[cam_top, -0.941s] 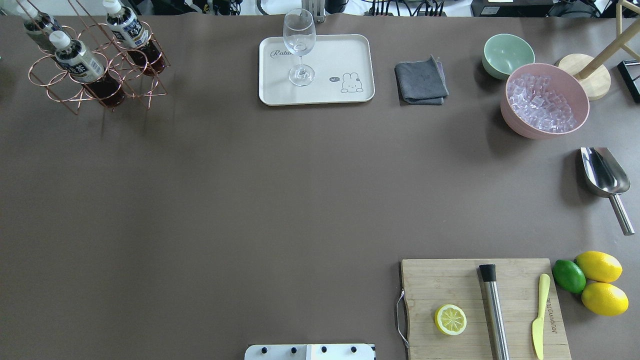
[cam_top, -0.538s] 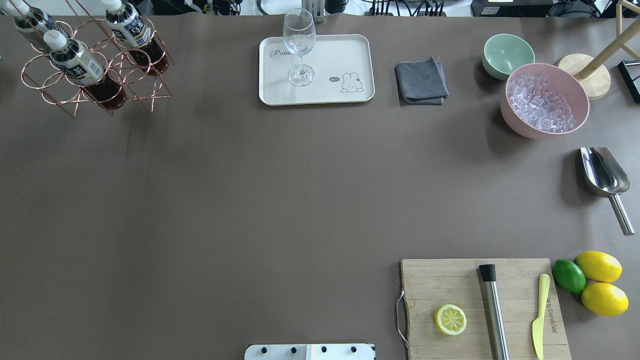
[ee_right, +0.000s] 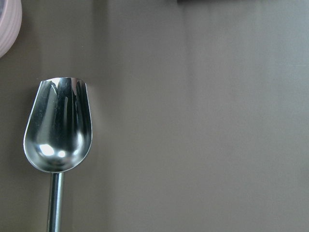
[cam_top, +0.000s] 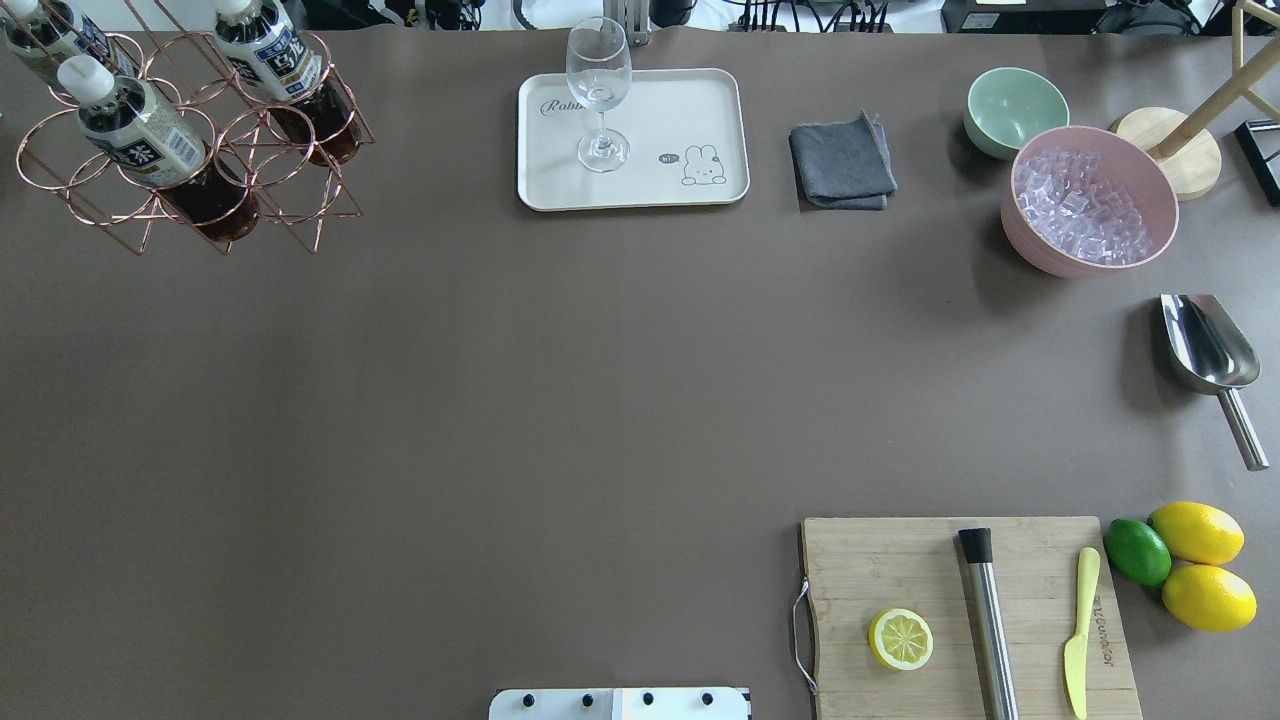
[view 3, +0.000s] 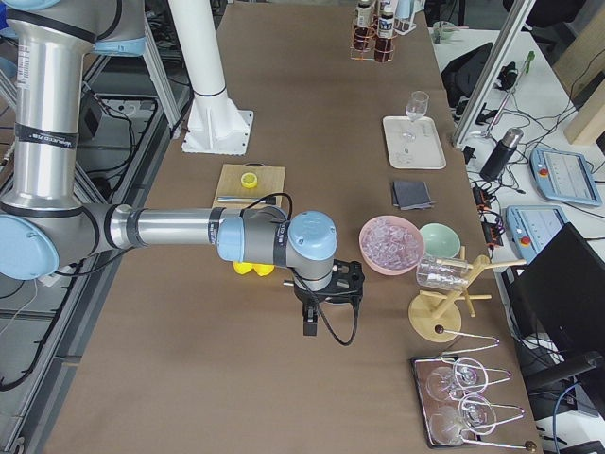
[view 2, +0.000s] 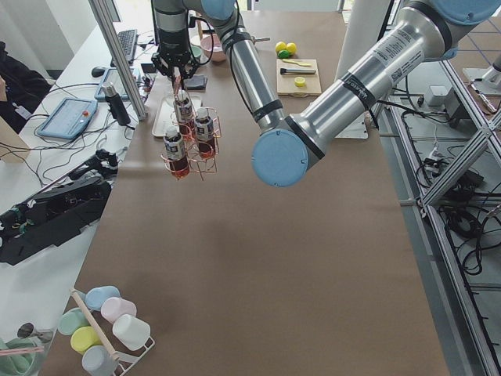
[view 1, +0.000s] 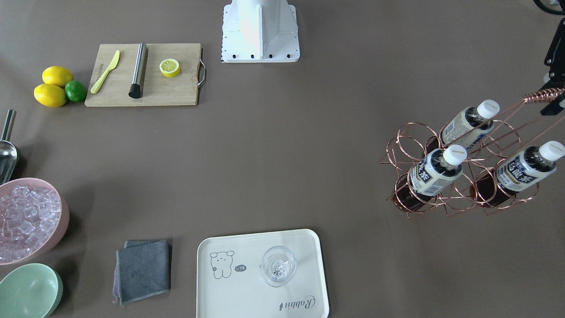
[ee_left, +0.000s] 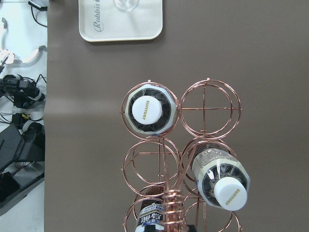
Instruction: Take tea from basket to plate
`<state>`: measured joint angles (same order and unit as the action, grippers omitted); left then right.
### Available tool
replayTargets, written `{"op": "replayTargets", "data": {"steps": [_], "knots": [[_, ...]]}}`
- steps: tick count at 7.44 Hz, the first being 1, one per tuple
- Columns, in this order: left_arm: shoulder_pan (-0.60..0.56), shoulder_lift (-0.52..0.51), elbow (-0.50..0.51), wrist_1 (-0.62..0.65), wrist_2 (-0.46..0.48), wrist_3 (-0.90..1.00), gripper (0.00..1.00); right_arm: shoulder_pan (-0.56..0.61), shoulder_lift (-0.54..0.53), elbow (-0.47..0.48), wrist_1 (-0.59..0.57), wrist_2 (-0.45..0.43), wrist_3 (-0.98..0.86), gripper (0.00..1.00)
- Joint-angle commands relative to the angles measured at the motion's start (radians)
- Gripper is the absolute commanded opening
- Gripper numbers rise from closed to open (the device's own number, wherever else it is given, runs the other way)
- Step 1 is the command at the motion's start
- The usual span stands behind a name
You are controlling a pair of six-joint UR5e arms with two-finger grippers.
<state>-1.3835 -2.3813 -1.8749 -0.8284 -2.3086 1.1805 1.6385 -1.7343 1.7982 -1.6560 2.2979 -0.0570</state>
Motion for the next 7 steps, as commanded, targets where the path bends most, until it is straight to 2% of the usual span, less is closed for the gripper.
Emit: {"op": "replayTargets", "data": {"steps": [1, 4, 6, 7], "knots": [[-0.008, -0.031, -0.073, 0.070, 0.002, -0.010, 0.00, 0.000, 0.001, -0.002, -0.001, 0.000, 0.000, 1.00], [0.067, -0.050, -0.084, 0.086, 0.002, -0.061, 0.00, 0.000, 0.001, -0.002, 0.001, 0.000, 0.000, 1.00], [0.186, -0.047, -0.099, 0.081, 0.003, -0.129, 0.00, 0.000, 0.001, -0.002, 0.001, -0.002, -0.003, 1.00], [0.254, -0.050, -0.143, 0.078, 0.049, -0.225, 0.00, 0.000, 0.001, -0.009, 0.001, -0.006, -0.001, 1.00]]}}
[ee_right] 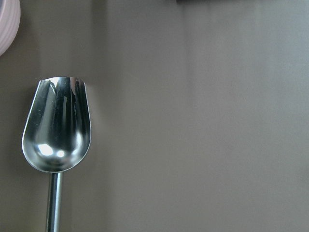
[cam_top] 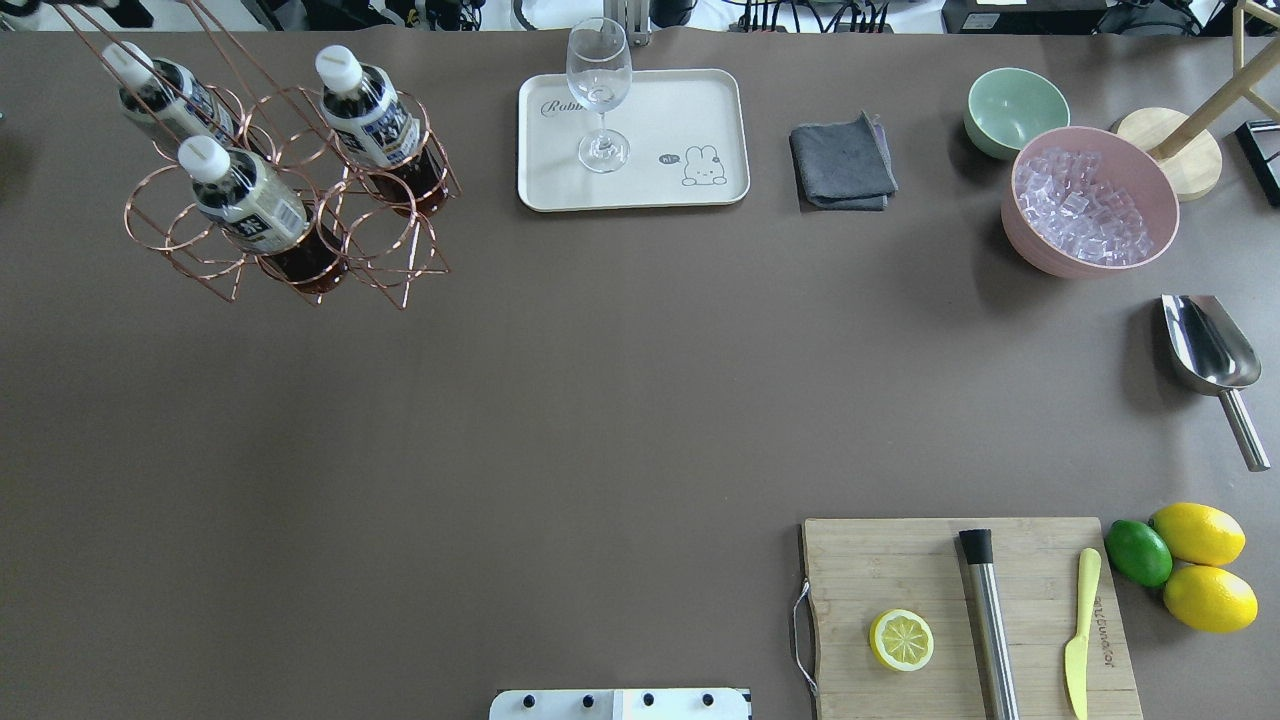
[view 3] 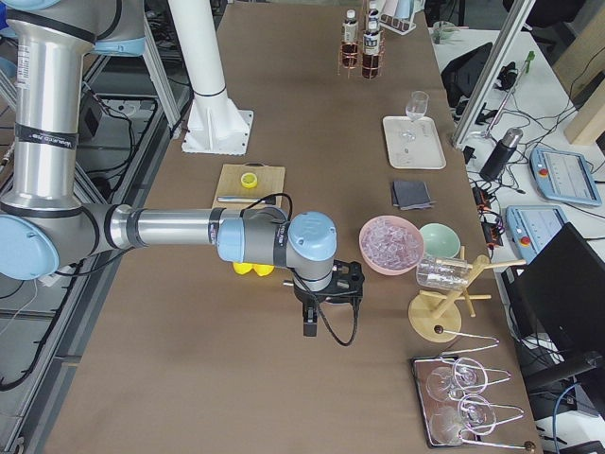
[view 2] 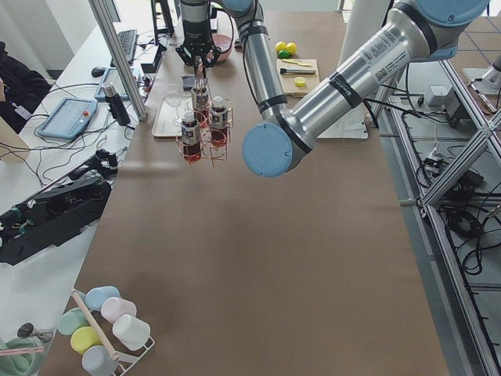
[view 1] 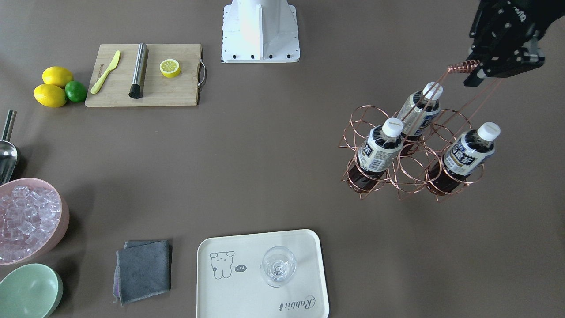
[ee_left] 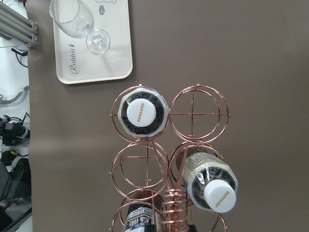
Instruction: Take tea from basket to plate
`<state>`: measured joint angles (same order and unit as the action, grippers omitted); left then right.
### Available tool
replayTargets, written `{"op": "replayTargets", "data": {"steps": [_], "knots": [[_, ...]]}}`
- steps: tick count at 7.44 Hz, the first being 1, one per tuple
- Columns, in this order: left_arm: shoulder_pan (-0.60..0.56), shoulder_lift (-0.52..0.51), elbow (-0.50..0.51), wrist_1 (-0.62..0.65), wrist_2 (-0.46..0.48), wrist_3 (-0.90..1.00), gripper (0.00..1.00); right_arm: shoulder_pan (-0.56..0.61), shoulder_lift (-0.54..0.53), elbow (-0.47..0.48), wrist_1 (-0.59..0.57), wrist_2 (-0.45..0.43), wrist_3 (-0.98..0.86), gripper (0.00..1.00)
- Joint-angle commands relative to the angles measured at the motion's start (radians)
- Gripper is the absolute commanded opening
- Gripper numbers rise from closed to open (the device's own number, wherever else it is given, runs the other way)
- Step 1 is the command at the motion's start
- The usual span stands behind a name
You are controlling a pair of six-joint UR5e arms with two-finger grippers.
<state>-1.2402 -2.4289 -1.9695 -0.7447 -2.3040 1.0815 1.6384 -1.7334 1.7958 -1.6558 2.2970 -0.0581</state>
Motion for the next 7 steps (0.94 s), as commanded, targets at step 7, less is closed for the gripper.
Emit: {"op": "replayTargets", "data": {"steps": [7], "knots": [[0.376, -0.033, -0.103, -0.114, 0.067, -0.643, 0.00, 0.129, -0.031, 0.000, 0.045, 0.146, -0.006, 1.00]]}}
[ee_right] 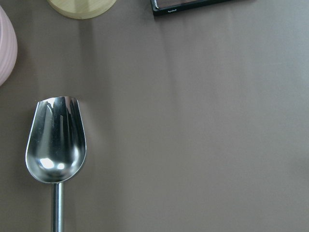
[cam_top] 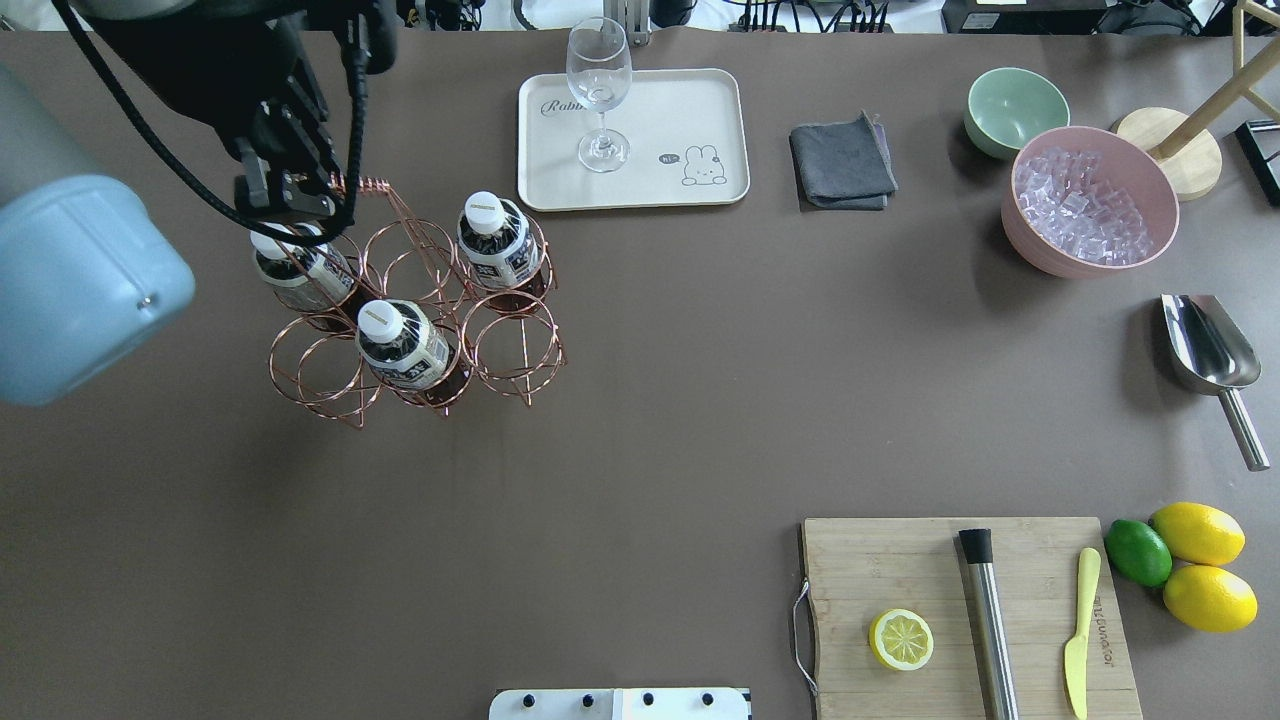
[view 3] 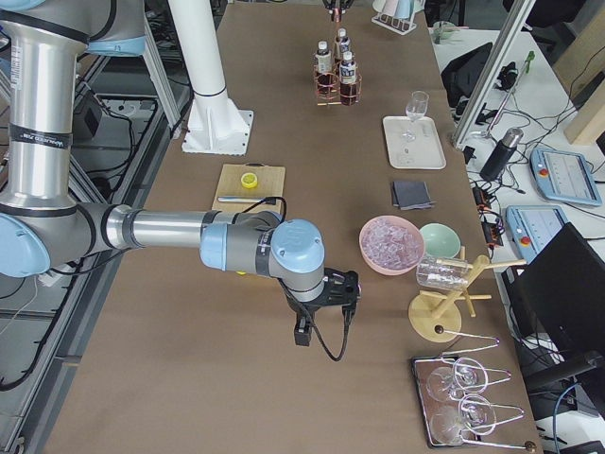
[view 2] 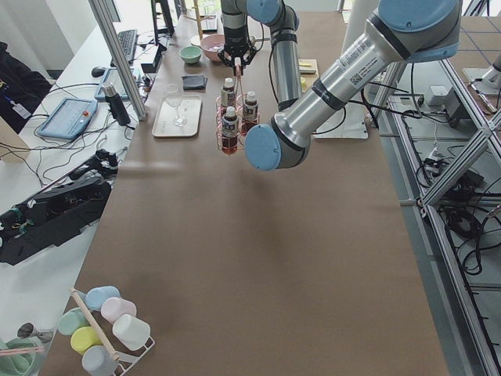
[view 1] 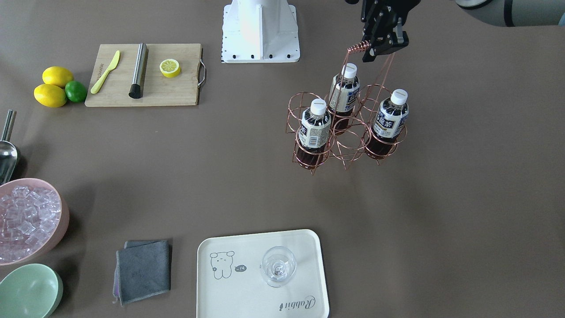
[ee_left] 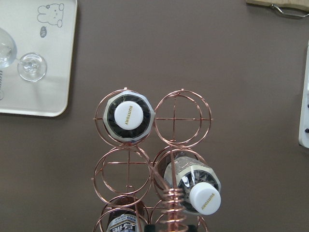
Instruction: Take tea from basket to plate
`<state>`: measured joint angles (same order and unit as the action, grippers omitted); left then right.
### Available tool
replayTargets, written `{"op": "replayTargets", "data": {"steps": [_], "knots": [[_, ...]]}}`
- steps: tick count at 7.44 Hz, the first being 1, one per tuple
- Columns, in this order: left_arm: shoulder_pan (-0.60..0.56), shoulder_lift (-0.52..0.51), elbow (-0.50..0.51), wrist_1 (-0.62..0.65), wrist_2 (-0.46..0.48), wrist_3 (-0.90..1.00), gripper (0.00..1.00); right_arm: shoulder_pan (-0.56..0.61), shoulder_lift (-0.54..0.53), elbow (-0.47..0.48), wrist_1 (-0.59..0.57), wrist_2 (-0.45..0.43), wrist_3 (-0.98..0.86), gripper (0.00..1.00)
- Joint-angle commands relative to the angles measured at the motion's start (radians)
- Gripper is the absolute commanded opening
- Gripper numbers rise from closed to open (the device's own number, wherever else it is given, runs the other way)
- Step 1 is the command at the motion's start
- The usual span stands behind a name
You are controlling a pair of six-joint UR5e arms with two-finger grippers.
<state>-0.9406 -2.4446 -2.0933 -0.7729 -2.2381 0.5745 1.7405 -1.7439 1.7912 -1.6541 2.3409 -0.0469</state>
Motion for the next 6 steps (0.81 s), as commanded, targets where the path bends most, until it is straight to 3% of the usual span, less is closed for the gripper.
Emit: {"op": "replayTargets", "data": {"steps": [1, 3, 4, 6], "knots": [[0.123, -0.022, 0.057, -0.164, 0.000, -0.157, 0.00, 0.005, -0.022, -0.004, 0.154, 0.100, -0.014, 1.00], [0.173, -0.042, 0.123, -0.276, 0.000, -0.212, 0.00, -0.060, -0.022, 0.028, 0.198, 0.129, -0.001, 1.00], [0.190, -0.071, 0.151, -0.285, 0.000, -0.238, 0.00, -0.137, -0.005, 0.043, 0.200, 0.127, 0.098, 1.00], [0.258, -0.128, 0.150, -0.290, 0.037, -0.306, 0.00, -0.286, 0.155, 0.076, 0.195, 0.123, 0.492, 1.00]]}}
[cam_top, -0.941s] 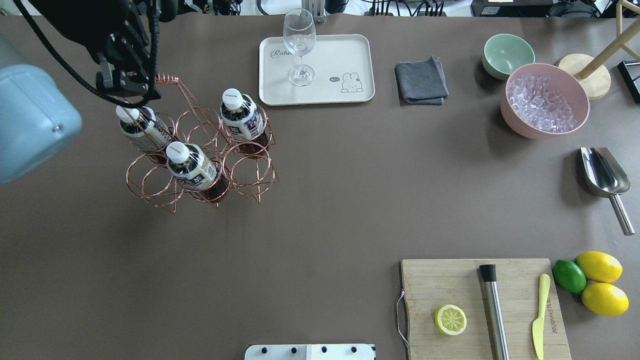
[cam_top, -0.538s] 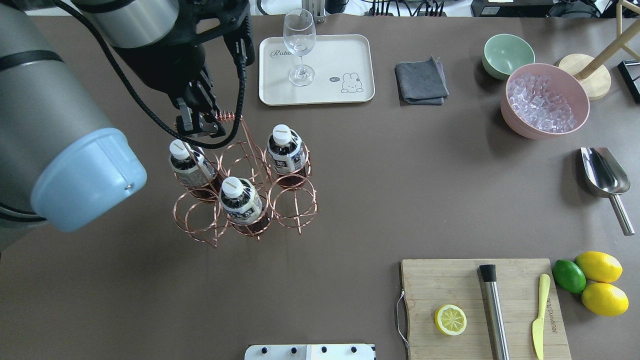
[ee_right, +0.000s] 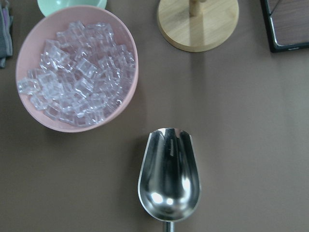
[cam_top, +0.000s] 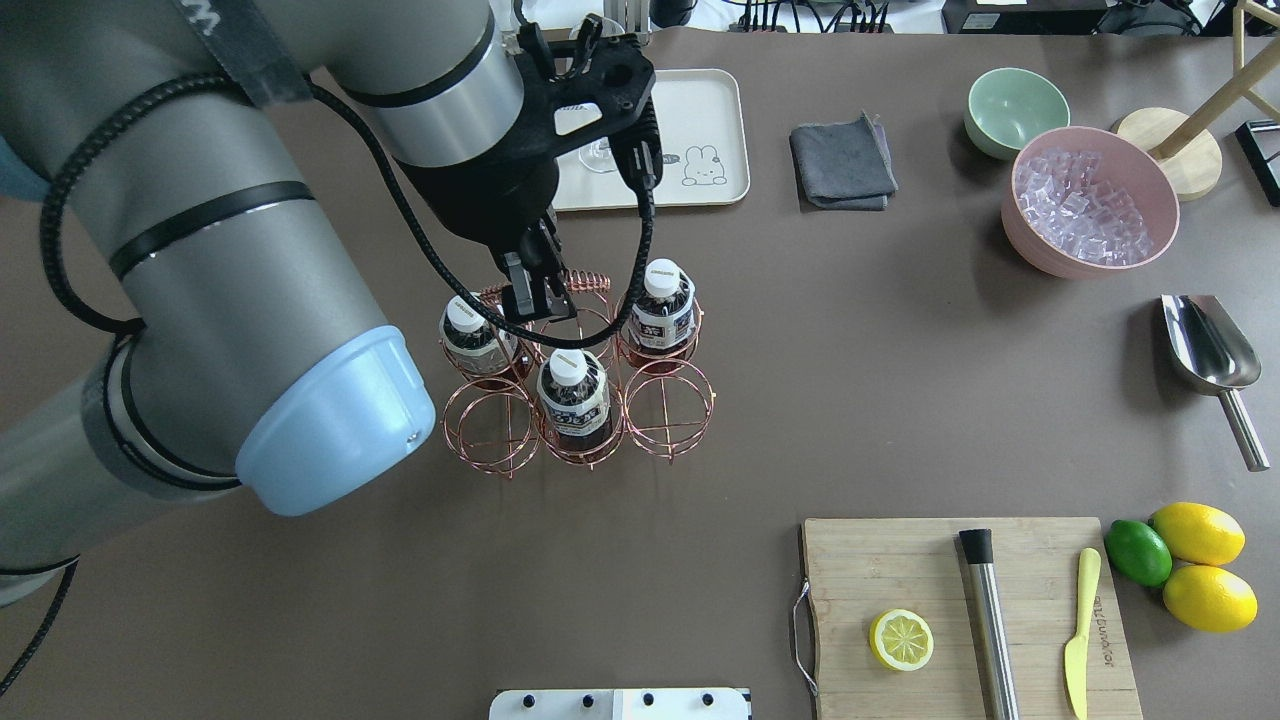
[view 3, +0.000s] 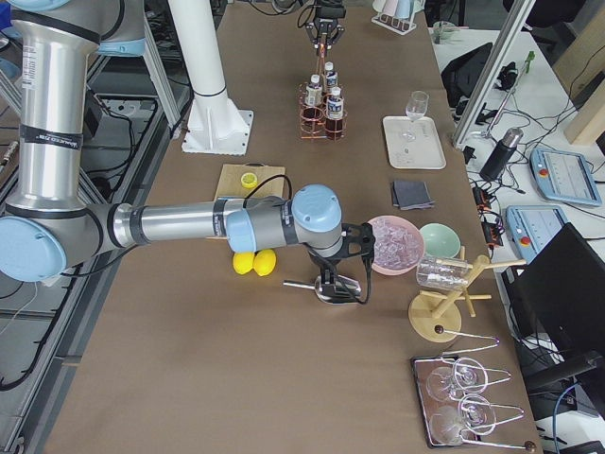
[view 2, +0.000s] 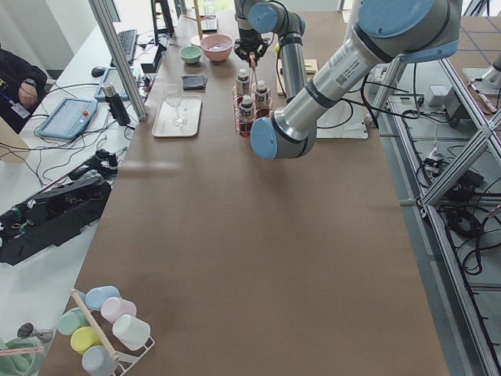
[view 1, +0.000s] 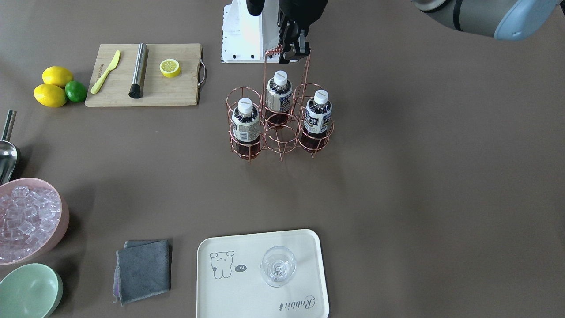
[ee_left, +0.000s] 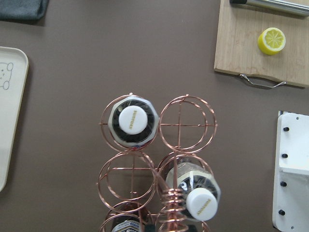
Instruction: Take tea from basket to plate
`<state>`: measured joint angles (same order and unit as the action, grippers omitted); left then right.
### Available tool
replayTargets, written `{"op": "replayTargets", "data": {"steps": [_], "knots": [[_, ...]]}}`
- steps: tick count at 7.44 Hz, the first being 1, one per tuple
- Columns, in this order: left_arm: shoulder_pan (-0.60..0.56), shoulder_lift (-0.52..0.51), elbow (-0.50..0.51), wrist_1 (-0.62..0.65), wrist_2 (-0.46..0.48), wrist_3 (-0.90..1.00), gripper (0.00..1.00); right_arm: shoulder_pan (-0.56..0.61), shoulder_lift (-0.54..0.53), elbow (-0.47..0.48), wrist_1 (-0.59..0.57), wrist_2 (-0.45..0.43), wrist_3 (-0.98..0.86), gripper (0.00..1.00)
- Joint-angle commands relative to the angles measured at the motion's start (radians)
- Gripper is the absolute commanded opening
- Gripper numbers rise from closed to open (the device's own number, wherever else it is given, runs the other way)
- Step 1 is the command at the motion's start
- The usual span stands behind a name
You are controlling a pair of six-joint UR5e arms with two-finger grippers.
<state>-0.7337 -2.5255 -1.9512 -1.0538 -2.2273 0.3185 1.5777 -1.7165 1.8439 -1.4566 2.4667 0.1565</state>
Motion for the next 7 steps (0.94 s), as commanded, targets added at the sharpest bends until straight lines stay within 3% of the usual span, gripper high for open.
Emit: {"op": "replayTargets", "data": {"steps": [1, 3, 5, 7], "knots": [[0.054, -0.047, 0.012, -0.009, 0.026, -0.050, 0.00, -0.186, 0.187, 0.023, -0.008, -0.027, 0.395, 1.00], [0.068, -0.047, 0.034, -0.032, 0.067, -0.050, 0.00, -0.269, 0.234, 0.023, -0.011, -0.055, 0.534, 1.00], [0.071, -0.039, 0.054, -0.046, 0.077, -0.047, 0.00, -0.397, 0.409, 0.008, -0.097, -0.058, 0.815, 1.00], [0.071, -0.035, 0.074, -0.069, 0.099, -0.044, 0.00, -0.459, 0.485, 0.003, -0.117, -0.100, 0.926, 1.00]]}}
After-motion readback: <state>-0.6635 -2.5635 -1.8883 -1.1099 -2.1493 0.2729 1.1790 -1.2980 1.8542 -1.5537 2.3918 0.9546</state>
